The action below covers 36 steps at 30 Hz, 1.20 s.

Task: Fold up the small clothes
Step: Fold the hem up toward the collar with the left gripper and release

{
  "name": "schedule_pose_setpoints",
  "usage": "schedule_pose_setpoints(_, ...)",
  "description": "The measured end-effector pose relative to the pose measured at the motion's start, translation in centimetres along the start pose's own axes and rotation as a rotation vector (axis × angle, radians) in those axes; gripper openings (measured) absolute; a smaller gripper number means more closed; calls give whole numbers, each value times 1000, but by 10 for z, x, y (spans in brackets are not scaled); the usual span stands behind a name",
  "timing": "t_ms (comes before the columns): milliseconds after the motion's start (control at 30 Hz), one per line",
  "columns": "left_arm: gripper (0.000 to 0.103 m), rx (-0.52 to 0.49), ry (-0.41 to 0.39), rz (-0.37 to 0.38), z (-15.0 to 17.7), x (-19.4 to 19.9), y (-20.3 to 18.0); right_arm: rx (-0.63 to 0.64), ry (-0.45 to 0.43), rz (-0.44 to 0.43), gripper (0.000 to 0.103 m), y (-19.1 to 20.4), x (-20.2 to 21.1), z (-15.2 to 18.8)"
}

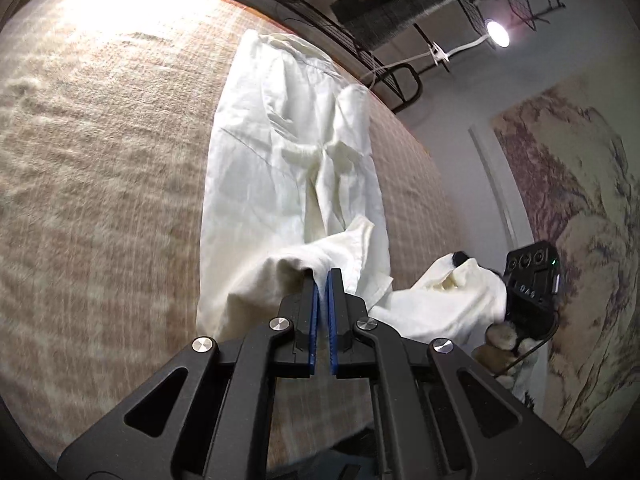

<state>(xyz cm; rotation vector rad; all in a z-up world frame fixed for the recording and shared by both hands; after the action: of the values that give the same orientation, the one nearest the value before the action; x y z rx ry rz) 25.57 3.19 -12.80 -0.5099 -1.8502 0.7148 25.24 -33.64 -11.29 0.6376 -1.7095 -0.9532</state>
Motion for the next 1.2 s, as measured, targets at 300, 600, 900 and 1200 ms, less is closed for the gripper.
schedule_pose_setpoints(300, 34, 81, -9, 29, -37, -23, 8, -56, 7, 33, 11, -23, -26, -34)
schedule_pose_setpoints(600, 57, 72, -124, 13, -48, 4, 22, 11, -32, 81, 44, -21, -13, -45)
schedule_pose_setpoints(900, 57, -66, -1, -111, -15, -27, 22, 49, 71, 155, 43, -43, -25, -16)
schedule_pose_setpoints(1200, 11, -168, 23, -196, -6, -43, 16, 109, 131, 181, 40, -33, -49, -6)
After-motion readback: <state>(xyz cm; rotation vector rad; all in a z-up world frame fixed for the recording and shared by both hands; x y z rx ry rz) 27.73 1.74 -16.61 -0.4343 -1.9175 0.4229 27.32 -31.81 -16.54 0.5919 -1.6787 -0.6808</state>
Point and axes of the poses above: each gripper's, at about its wrist camera, not at the fingertips, and x roughly against the way its jaws point, y to its left, z to its underside, the point moved 1 cm from there along -x, roughly the way its jaws point
